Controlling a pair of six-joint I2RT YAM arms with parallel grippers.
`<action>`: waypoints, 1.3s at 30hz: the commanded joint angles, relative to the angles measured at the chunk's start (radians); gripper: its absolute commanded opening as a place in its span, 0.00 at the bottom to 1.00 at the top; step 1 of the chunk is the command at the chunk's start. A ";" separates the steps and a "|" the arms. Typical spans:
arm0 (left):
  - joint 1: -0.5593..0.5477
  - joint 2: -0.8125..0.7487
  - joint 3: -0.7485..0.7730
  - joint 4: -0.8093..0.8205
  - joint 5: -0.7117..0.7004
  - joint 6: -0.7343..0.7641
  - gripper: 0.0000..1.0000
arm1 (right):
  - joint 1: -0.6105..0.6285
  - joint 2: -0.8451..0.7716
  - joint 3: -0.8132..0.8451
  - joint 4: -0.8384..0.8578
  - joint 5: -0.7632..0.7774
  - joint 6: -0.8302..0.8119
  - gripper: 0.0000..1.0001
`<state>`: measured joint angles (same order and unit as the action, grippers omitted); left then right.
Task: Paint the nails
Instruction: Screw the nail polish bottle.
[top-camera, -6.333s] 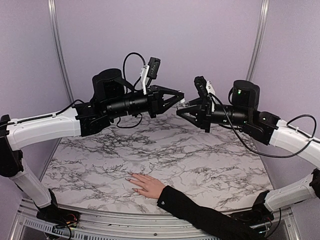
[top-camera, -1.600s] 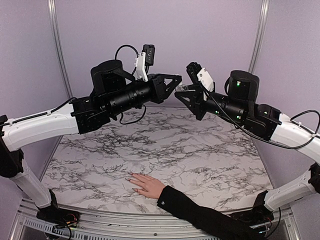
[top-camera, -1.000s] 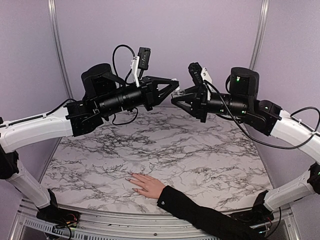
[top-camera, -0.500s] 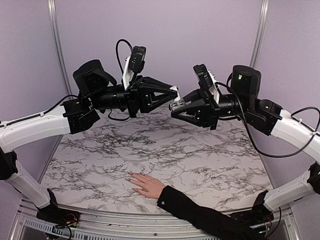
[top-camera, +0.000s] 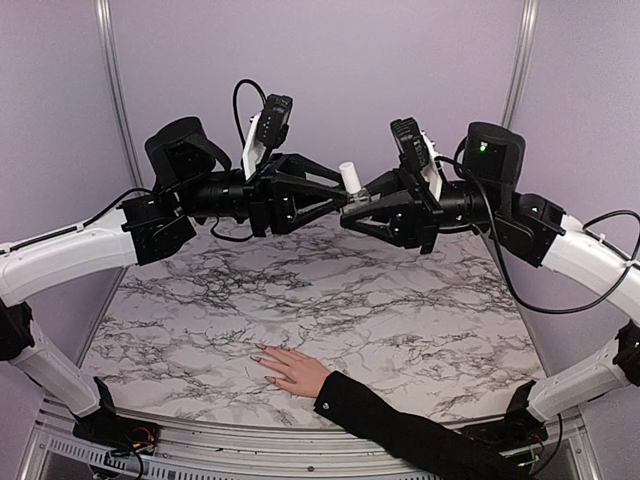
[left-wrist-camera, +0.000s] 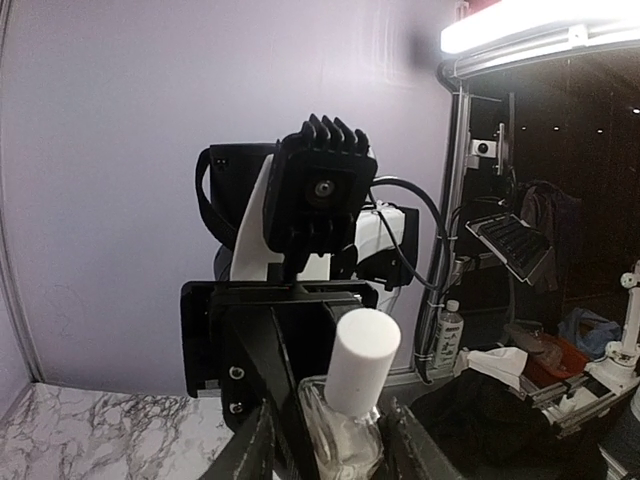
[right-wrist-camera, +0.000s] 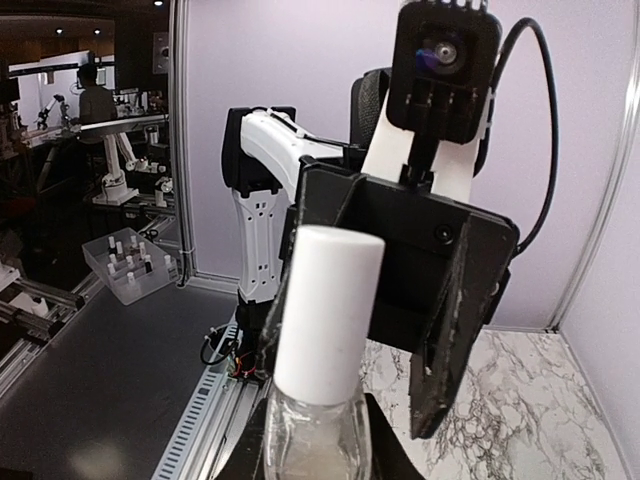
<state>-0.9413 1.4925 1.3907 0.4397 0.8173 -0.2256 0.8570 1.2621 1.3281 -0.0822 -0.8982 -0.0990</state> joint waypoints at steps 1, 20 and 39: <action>0.015 -0.040 -0.046 -0.131 -0.157 0.018 0.46 | 0.011 -0.048 0.067 0.101 0.069 -0.058 0.00; -0.044 -0.010 0.073 -0.133 -0.706 -0.152 0.56 | 0.049 -0.027 -0.038 0.012 1.000 -0.205 0.00; -0.054 0.139 0.209 -0.134 -0.726 -0.277 0.47 | 0.079 -0.008 -0.029 -0.022 1.050 -0.267 0.00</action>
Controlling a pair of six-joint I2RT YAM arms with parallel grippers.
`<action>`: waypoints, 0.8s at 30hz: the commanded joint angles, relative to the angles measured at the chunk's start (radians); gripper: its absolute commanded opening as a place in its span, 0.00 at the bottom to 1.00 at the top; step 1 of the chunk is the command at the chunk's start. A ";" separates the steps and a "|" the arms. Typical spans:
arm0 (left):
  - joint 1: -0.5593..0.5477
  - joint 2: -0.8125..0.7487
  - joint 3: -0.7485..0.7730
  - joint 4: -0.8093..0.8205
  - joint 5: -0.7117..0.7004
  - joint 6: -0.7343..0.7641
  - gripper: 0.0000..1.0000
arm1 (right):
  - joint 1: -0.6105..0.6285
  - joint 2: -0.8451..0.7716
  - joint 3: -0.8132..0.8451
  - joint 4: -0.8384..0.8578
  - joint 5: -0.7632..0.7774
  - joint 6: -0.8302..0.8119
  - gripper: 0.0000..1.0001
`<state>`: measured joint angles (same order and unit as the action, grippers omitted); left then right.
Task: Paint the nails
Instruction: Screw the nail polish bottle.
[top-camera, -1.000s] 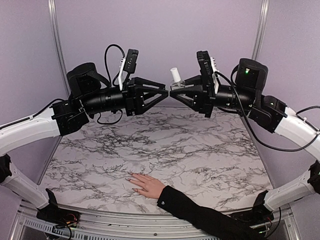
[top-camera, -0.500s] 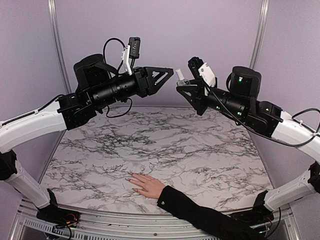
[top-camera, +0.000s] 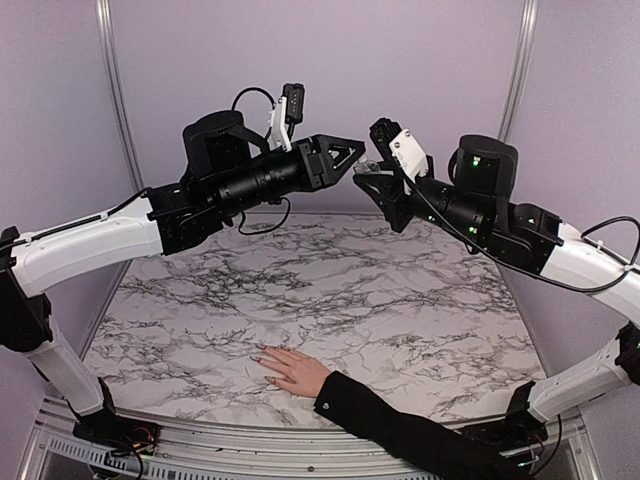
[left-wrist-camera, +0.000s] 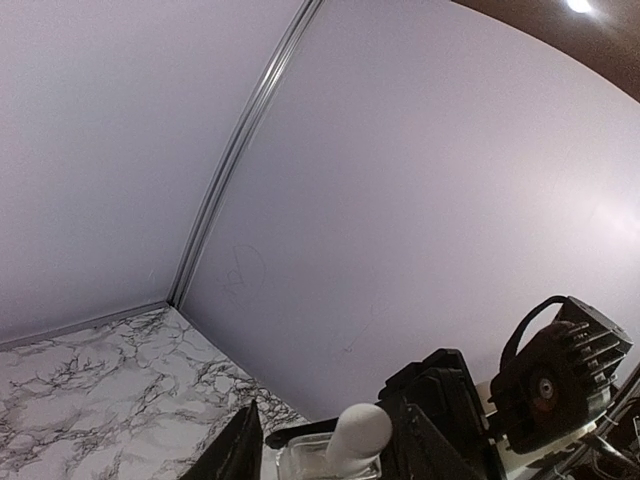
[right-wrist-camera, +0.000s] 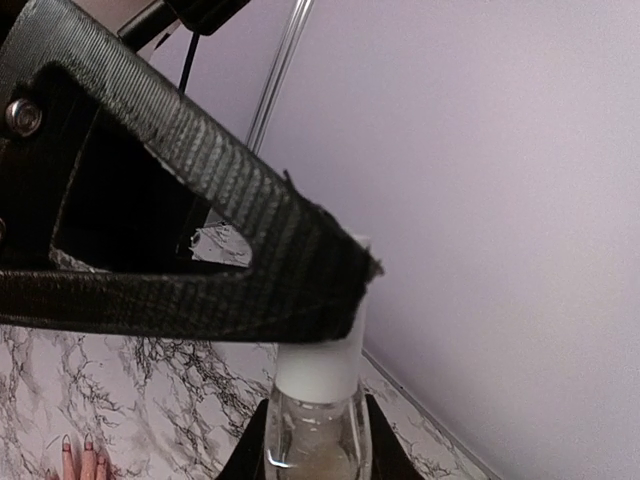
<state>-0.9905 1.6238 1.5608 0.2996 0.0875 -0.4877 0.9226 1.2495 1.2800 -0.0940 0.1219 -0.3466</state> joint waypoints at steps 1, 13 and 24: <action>-0.005 0.008 0.039 0.006 0.003 -0.016 0.46 | 0.013 0.006 0.019 -0.012 0.030 -0.020 0.00; -0.009 0.021 0.031 0.006 0.069 0.008 0.12 | 0.013 0.026 0.055 -0.020 0.018 0.003 0.00; -0.014 -0.011 -0.058 0.006 0.203 0.074 0.00 | -0.030 0.015 0.097 0.006 -0.174 0.103 0.00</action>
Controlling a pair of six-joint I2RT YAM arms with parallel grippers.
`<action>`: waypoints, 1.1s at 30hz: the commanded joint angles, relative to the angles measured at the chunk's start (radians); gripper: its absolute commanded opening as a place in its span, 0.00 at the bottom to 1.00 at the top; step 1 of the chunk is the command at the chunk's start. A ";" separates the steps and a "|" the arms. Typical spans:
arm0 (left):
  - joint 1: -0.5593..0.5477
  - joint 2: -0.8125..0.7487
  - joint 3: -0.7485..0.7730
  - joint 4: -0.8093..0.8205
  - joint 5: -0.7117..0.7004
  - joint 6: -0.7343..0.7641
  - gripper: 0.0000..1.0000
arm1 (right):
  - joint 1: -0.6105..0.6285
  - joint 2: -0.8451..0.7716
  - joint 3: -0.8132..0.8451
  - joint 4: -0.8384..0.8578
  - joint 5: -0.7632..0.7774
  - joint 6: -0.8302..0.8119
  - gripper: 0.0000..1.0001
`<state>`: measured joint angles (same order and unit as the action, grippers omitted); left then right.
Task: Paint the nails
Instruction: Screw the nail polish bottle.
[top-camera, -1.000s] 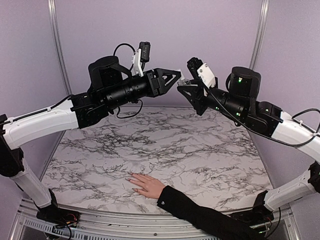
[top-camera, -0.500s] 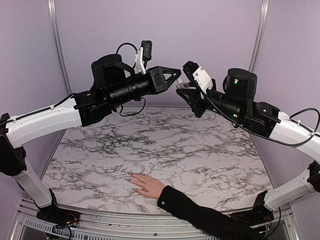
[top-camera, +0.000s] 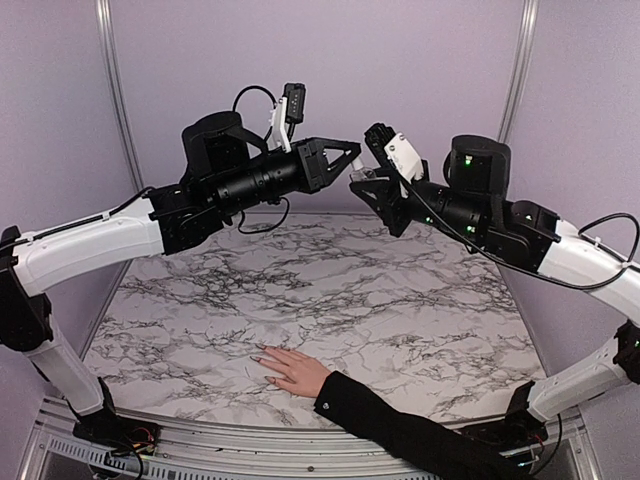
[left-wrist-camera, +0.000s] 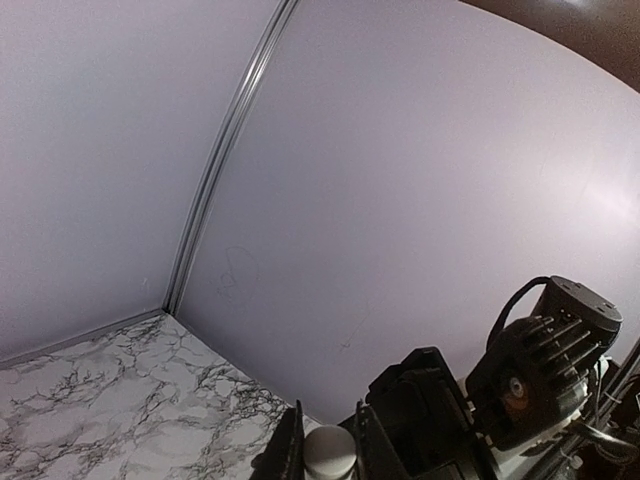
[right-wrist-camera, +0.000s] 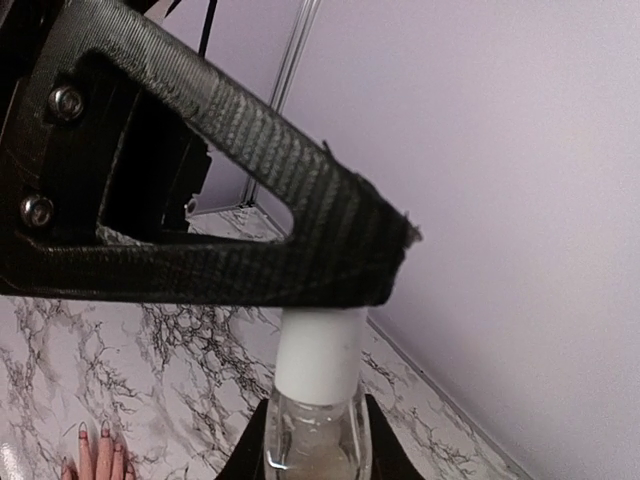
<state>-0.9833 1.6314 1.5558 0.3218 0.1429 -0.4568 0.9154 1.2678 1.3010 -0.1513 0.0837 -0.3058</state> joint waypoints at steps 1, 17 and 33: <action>-0.022 -0.024 -0.063 -0.017 0.172 0.054 0.00 | -0.034 -0.006 0.081 0.065 -0.176 0.077 0.00; -0.006 -0.036 -0.130 -0.021 0.580 0.112 0.00 | -0.119 -0.044 0.155 0.182 -0.779 0.212 0.00; 0.008 -0.004 -0.097 -0.021 0.980 0.151 0.00 | -0.117 -0.019 0.165 0.436 -1.126 0.454 0.00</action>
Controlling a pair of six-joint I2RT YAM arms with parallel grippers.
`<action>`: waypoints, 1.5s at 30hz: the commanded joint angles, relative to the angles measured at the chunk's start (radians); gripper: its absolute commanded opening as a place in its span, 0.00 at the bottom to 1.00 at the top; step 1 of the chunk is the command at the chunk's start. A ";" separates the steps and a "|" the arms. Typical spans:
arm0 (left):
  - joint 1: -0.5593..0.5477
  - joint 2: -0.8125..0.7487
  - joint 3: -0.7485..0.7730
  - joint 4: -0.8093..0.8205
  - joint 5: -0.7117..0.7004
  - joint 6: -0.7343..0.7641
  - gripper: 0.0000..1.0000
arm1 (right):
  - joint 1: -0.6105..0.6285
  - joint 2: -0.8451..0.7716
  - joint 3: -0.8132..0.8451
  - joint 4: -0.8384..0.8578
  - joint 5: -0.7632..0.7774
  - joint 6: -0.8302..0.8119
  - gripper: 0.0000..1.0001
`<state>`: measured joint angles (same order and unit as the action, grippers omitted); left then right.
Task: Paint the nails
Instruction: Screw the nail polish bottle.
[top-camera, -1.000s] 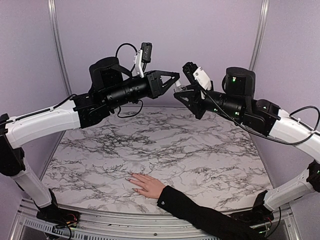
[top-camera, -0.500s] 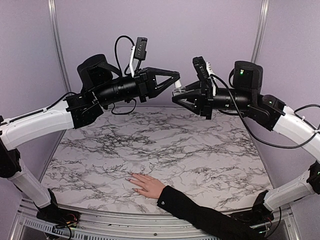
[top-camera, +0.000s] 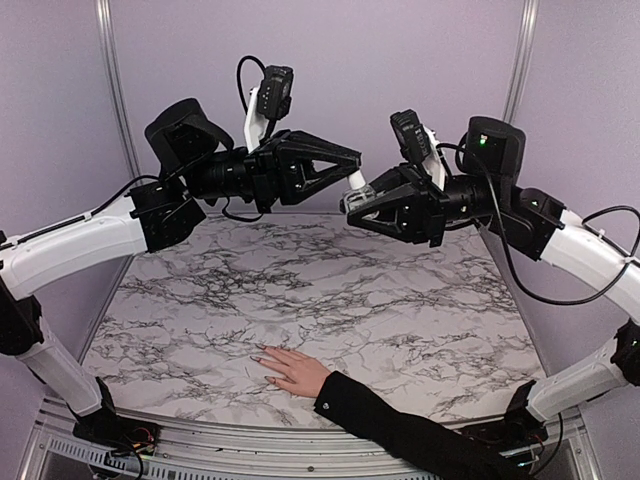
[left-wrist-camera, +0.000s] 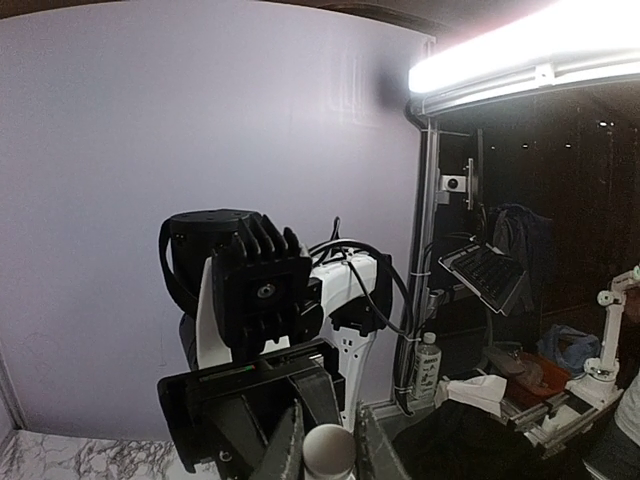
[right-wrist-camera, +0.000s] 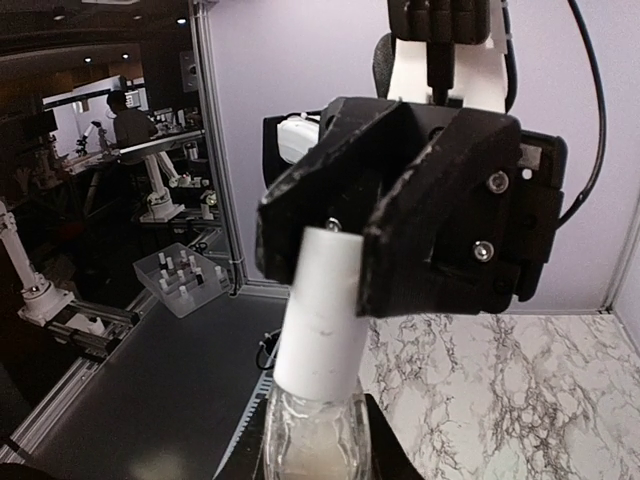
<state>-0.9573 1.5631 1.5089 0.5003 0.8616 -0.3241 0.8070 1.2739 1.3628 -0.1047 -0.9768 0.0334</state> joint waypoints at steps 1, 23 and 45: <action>-0.017 0.068 -0.045 -0.200 0.276 0.016 0.00 | -0.005 -0.021 0.105 0.397 -0.077 0.127 0.00; -0.009 0.137 0.155 -0.629 0.205 0.150 0.00 | 0.016 0.021 0.120 0.221 -0.009 0.072 0.00; -0.010 0.095 0.068 -0.657 0.113 0.240 0.00 | -0.015 0.033 0.129 0.282 -0.058 0.041 0.00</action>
<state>-0.9379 1.5726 1.6615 0.1127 0.8822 -0.1028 0.7929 1.3380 1.3758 -0.0643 -1.0622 0.1101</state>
